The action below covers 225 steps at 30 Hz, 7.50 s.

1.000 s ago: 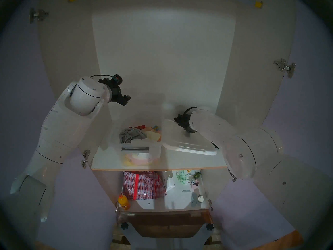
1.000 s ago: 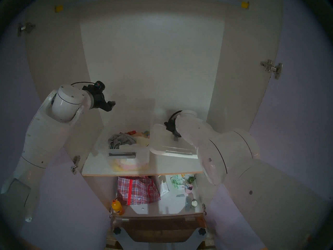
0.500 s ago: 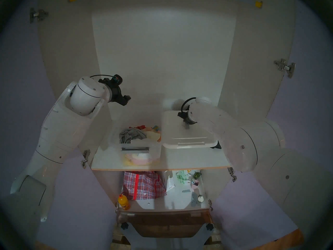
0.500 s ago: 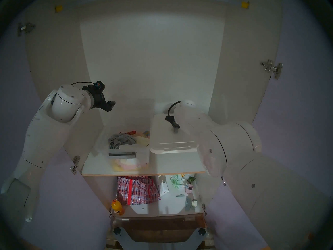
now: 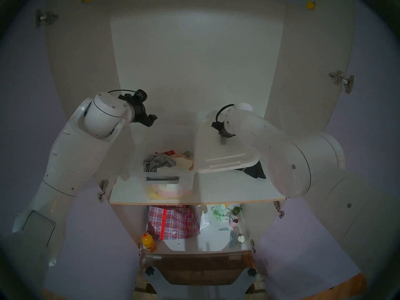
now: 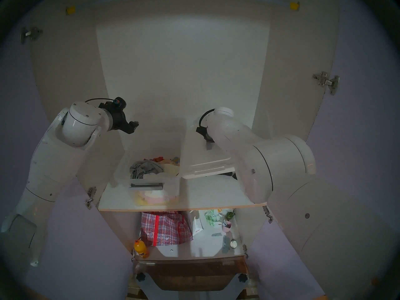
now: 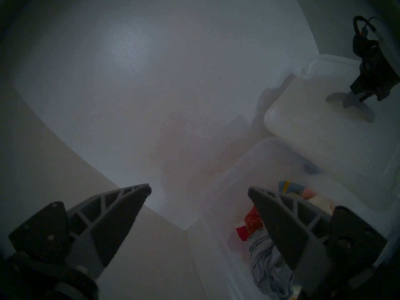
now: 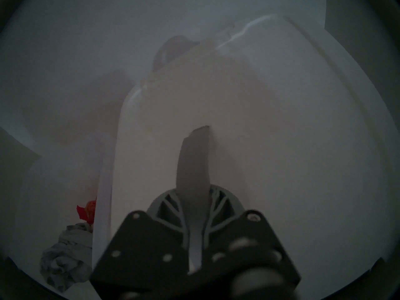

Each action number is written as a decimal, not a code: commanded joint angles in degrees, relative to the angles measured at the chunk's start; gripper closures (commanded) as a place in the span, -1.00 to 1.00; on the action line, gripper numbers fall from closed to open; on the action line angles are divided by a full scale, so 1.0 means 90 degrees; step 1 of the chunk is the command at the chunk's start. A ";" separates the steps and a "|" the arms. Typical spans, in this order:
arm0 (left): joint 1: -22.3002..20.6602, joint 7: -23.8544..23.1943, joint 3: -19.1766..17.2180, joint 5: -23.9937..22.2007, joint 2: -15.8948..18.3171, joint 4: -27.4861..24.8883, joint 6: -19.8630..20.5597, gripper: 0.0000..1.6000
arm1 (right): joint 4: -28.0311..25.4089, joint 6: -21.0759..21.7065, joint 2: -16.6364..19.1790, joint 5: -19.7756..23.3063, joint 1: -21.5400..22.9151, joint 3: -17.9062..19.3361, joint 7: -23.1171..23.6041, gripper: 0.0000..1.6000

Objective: Take clothing out of the storage bin and put the lid back on the bin

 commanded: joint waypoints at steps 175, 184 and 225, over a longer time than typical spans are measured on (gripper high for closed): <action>-0.0165 0.0095 -0.0040 -0.0012 0.0009 -0.0111 -0.0044 -1.00 | -0.0222 0.0447 -0.0985 0.0051 0.0643 0.0579 0.1536 -1.00; -0.0157 0.0104 -0.0034 -0.0013 0.0011 -0.0103 -0.0042 -1.00 | -0.0294 0.0235 -0.0538 -0.0250 0.0537 0.0255 0.1767 -1.00; -0.0148 0.0128 -0.0024 -0.0022 0.0016 -0.0099 -0.0042 -1.00 | -0.0281 -0.4487 0.0375 -0.3318 -0.0224 -0.2917 0.1723 -1.00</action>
